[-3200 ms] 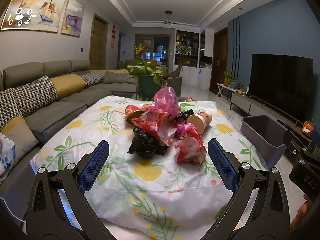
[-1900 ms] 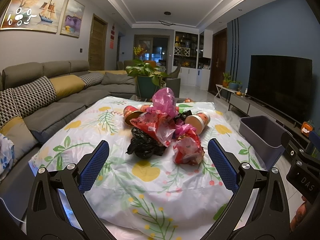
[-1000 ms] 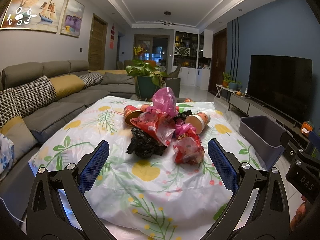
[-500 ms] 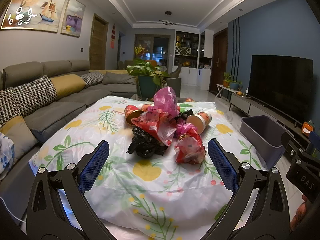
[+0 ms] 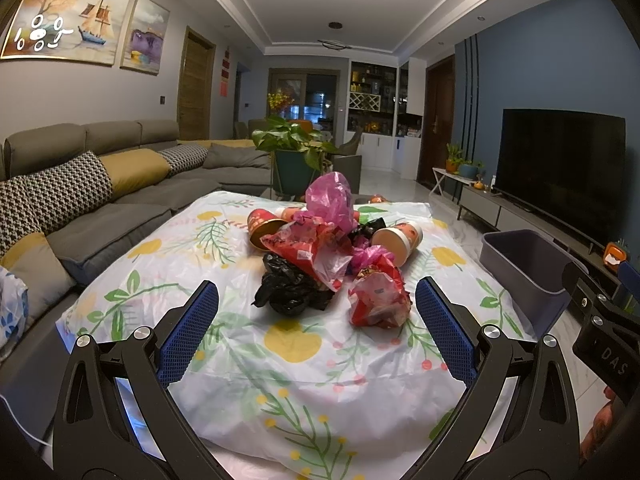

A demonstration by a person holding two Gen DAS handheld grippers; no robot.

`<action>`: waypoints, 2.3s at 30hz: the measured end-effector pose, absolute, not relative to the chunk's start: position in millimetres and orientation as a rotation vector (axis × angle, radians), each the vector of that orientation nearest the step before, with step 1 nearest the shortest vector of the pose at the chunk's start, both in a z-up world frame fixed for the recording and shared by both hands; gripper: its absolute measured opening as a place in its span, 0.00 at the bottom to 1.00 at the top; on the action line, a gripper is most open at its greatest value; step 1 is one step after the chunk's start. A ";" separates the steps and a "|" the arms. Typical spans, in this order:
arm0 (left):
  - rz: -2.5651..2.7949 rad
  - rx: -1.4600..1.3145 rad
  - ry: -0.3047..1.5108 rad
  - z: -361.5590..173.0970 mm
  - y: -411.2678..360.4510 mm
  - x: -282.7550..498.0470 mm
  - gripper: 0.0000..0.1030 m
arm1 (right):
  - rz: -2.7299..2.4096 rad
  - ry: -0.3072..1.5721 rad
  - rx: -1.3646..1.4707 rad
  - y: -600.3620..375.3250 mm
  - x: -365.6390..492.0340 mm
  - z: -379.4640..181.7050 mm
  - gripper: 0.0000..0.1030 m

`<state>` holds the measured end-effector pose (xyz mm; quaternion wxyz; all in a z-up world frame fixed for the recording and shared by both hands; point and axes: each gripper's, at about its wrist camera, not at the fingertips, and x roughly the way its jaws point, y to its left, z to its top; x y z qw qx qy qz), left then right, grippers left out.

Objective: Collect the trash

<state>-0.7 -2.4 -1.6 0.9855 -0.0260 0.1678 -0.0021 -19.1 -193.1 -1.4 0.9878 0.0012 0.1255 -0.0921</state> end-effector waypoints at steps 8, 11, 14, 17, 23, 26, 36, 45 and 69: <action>0.006 -0.053 0.333 -14.4 6.8 9.4 0.95 | -0.159 0.248 0.008 -195.9 -10.8 -8.4 0.95; 0.017 -0.051 0.329 -21.1 12.8 15.5 0.95 | -0.136 0.239 0.003 -193.1 -1.4 -15.6 0.95; 0.024 -0.053 0.328 -29.4 19.7 25.6 0.95 | -0.103 0.245 -0.004 -185.9 15.3 -25.0 0.92; 0.040 -0.062 0.342 -39.6 28.1 37.6 0.95 | -0.069 0.262 -0.011 -177.1 34.7 -37.3 0.89; 0.071 -0.082 0.345 -55.2 45.0 59.2 0.93 | -0.002 0.271 -0.017 -158.5 67.4 -55.2 0.87; 0.073 -0.086 0.332 -60.7 51.4 68.6 0.92 | 0.037 0.270 -0.004 -150.2 81.6 -62.2 0.84; 0.063 -0.097 0.331 -77.9 63.2 98.3 0.89 | 0.152 0.325 -0.018 -125.7 120.6 -88.0 0.73; -0.038 -0.072 0.385 -90.5 53.0 127.5 0.78 | 0.213 0.409 0.018 -125.7 139.0 -107.0 0.46; -0.126 -0.123 0.425 -78.3 50.7 110.9 0.01 | 0.187 0.325 0.039 -162.7 104.9 -77.0 0.36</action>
